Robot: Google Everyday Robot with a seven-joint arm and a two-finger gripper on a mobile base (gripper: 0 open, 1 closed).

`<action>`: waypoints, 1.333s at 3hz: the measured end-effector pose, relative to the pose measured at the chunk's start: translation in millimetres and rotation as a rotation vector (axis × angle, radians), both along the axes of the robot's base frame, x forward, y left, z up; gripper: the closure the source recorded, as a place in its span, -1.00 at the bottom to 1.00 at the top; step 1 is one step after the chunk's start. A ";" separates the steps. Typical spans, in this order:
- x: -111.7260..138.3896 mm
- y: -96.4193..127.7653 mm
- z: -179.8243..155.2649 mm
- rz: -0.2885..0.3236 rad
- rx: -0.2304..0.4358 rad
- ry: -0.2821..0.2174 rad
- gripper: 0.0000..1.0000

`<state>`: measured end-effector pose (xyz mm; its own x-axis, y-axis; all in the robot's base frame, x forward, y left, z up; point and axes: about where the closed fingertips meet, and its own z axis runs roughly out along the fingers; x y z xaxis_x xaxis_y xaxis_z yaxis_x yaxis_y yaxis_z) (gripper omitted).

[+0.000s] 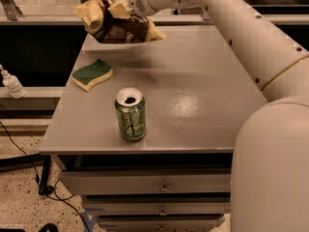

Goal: Move brown chip bag near sponge

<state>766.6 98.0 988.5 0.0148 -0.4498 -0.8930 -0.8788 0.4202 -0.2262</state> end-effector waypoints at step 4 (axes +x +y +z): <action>-6.5 49.2 -42.5 0.072 0.011 0.028 -1.00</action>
Offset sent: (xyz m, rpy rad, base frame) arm -0.0034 0.0529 -0.0375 0.0352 0.0206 0.0700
